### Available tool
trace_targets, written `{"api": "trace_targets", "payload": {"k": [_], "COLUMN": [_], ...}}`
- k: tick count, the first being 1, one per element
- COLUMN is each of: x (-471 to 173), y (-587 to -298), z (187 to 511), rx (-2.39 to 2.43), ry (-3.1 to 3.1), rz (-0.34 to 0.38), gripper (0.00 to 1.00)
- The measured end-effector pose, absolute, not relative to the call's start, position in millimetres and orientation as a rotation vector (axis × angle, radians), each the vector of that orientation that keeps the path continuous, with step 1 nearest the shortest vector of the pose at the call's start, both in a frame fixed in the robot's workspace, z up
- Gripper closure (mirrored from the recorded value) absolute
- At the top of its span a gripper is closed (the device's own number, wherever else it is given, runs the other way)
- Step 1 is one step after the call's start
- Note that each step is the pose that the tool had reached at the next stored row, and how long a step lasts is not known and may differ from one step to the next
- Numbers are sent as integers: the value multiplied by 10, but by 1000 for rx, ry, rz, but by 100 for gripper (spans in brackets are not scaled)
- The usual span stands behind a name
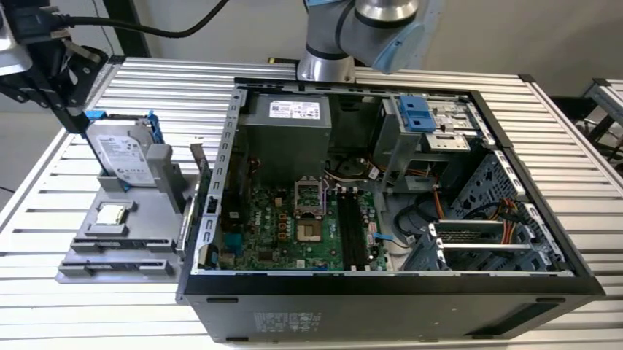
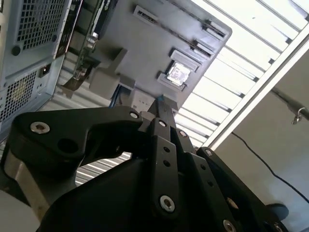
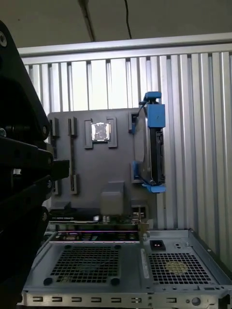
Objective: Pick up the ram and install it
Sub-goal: 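Reach for the ram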
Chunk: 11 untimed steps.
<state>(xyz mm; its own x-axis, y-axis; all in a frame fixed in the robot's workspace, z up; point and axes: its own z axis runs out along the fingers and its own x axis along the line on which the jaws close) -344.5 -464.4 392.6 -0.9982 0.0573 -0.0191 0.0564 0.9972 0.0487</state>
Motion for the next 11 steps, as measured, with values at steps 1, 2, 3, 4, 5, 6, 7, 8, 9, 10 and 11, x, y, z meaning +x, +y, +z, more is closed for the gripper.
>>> {"api": "trace_targets", "payload": {"k": [1, 2, 3, 4, 5, 6, 7, 8, 9, 10, 11], "x": [-3453, -3461, -3468, -3475, -3481, -3486, -3490, -3495, -3499, -3503, -3506], "y": [-4682, -4721, -4760, -4799, -4839, -4877, -4915, -4951, -4983, -5014, -5045], "z": [3926, 3926, 3926, 3925, 3925, 3926, 3925, 3925, 3925, 3925, 3925], "rx": [89, 89, 89, 89, 89, 89, 89, 89, 89, 89, 89], "ry": [3119, 3119, 3119, 3119, 3119, 3119, 3119, 3119, 3119, 3119, 3119], "rz": [75, 75, 75, 75, 75, 75, 75, 75, 75, 75, 75], "gripper": [100, 100, 100, 100, 100, 100, 100, 100, 100, 100, 100]}}
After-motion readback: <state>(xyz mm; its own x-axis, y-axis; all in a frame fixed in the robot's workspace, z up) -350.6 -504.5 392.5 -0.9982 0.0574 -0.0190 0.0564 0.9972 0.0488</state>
